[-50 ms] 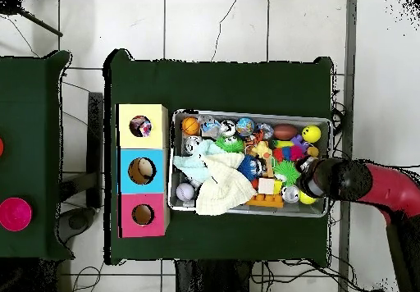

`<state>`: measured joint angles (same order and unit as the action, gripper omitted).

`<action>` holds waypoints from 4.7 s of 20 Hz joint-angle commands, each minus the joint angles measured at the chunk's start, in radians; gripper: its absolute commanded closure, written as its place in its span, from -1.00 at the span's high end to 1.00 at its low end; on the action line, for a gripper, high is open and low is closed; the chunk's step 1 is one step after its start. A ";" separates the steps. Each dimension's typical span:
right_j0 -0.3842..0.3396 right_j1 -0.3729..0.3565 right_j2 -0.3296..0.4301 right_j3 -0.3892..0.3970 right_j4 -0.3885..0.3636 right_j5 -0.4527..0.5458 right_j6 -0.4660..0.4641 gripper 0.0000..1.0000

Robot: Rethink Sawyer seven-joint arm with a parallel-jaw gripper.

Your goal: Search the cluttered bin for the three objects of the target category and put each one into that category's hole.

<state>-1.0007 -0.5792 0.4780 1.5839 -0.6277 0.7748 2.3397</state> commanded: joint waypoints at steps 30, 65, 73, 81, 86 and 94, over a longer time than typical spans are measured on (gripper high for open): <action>-0.053 0.151 0.144 -0.079 -0.106 0.076 -0.449 1.00; -0.013 0.212 0.242 -0.206 -0.107 0.186 -0.806 1.00; -0.032 0.226 0.220 -0.256 -0.112 0.147 -0.851 -1.00; -0.032 0.200 0.186 -0.237 -0.066 0.150 -0.817 -1.00; -0.051 0.152 0.177 -0.176 -0.037 0.171 -0.798 -1.00; -0.060 -0.142 0.159 0.118 0.078 0.160 -0.584 -1.00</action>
<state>-1.0574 -0.4955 0.6574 1.4775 -0.6424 0.8690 1.7438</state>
